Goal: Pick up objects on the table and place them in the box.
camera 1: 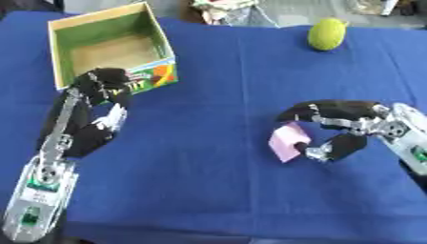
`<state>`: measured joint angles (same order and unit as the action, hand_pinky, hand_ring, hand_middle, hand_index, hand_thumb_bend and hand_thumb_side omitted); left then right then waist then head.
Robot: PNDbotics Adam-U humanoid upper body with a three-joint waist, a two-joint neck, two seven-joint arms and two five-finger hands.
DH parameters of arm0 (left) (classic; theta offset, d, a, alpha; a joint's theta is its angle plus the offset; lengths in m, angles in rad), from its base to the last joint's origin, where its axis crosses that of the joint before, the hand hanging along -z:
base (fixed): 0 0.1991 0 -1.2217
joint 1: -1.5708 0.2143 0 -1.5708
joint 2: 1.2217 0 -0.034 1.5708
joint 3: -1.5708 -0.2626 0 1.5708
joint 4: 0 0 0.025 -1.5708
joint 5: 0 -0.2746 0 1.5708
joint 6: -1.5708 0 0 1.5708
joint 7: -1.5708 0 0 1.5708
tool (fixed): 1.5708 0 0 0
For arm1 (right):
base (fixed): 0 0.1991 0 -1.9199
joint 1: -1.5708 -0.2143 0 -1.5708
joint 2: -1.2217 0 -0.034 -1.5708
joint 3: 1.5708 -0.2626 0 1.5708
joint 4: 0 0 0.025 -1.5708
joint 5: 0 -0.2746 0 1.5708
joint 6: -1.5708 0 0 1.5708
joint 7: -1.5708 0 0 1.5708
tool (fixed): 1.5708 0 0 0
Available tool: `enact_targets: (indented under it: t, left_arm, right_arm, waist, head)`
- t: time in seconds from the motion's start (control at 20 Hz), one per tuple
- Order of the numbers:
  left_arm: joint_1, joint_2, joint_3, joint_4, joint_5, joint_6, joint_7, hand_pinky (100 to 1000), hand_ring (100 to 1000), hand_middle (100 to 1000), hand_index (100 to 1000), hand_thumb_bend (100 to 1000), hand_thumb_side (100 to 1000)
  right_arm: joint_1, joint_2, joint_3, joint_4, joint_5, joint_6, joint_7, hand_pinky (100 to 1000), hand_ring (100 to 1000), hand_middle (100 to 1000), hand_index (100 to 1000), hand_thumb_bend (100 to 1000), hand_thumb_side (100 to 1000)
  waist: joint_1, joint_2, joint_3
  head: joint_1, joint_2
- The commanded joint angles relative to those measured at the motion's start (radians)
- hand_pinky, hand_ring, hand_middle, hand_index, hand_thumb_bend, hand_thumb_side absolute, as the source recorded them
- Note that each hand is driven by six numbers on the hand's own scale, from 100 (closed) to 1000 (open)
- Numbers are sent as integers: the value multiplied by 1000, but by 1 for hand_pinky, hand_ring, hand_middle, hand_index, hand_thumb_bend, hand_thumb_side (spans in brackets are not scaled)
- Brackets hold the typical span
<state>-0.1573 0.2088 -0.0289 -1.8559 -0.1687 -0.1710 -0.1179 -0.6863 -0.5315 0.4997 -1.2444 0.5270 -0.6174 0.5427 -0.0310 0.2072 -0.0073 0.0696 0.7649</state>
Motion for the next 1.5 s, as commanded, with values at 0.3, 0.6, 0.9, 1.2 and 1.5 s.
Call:
enact_targets:
  t: [0.3, 0.6, 0.9, 1.2, 1.5]
  left_arm:
    - [-12, 14, 1, -15, 0, -2, -1, 513, 655, 648, 771, 230, 452]
    - [-11, 14, 2, -15, -1, -2, -2, 513, 655, 648, 771, 235, 453]
    - [-11, 14, 3, -15, -1, -2, -2, 513, 654, 648, 771, 238, 453]
    - [-10, 13, 3, -16, 0, -2, -3, 513, 654, 648, 772, 240, 454]
    - [-10, 14, 4, -16, 0, -2, -2, 513, 654, 648, 773, 242, 455]
  right_arm:
    - [-11, -12, -10, 11, 29, -274, 259, 996, 960, 913, 1000, 100, 756]
    - [-9, -13, -12, 18, 60, -288, 250, 995, 961, 916, 1000, 100, 680]
    - [-6, -15, -12, 17, 95, -290, 234, 995, 962, 919, 1000, 100, 637]
    - [-3, -20, -11, 16, 112, -290, 216, 994, 962, 919, 1000, 100, 648]
    - [-5, -26, -7, 2, 107, -290, 207, 994, 963, 920, 1000, 100, 683]
  waist:
    - [2, -11, 0]
    - [0, -10, 1]
    - [0, -10, 2]
    - [-1, -10, 0]
    - [-2, -10, -1]
  head:
    - [0, 5]
    - [1, 5]
    - [3, 5]
    - [4, 5]
    - [4, 5]
